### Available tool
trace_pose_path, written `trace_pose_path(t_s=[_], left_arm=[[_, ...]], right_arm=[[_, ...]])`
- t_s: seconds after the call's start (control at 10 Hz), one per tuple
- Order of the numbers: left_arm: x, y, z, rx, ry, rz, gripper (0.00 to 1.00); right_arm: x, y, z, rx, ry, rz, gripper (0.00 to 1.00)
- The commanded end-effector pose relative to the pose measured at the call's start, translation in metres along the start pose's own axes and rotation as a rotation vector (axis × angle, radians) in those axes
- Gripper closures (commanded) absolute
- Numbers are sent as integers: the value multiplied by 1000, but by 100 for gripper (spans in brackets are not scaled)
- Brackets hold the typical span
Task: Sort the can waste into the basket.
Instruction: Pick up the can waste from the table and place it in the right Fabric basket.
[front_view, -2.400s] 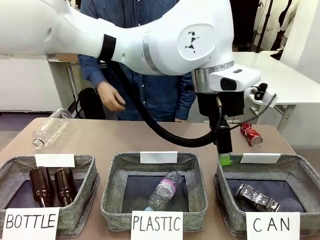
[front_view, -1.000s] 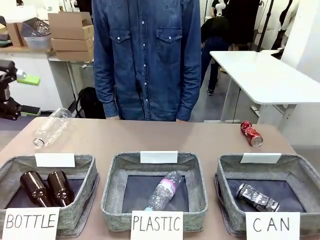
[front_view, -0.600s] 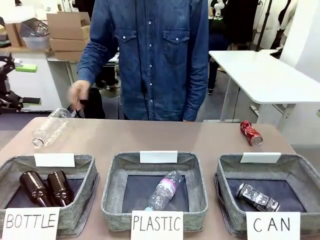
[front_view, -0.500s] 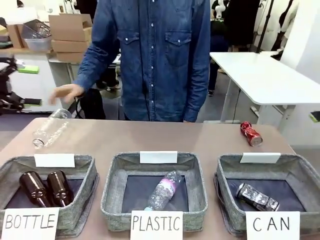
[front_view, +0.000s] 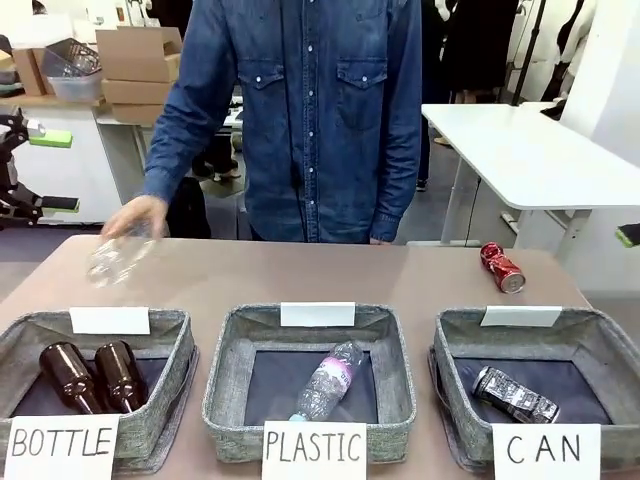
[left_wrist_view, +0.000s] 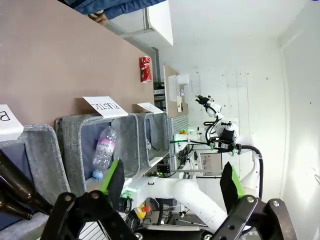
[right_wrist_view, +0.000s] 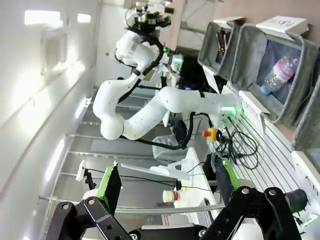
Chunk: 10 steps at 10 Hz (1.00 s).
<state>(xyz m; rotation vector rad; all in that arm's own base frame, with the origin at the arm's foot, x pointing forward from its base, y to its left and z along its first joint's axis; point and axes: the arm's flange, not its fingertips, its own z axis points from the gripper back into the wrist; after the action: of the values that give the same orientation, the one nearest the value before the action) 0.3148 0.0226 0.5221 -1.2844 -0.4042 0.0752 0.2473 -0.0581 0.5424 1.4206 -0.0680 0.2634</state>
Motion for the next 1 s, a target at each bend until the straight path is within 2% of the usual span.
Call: trace_pose_path(t_s=[0.0,0.7,0.8,0.9], left_arm=[[-2,-1,1,8,10,-11,0],[-2,-1,1,8,10,-11,0],[-2,-1,1,8,10,-11,0],[-2,-1,1,8,10,-11,0]], right_arm=[[0,3,3,8,5,-2,0],[0,0,0,0,0,0,0],[8,1,-1,-360,-257,-159,0],[25,-4,-9,-766,-366,-291,0]])
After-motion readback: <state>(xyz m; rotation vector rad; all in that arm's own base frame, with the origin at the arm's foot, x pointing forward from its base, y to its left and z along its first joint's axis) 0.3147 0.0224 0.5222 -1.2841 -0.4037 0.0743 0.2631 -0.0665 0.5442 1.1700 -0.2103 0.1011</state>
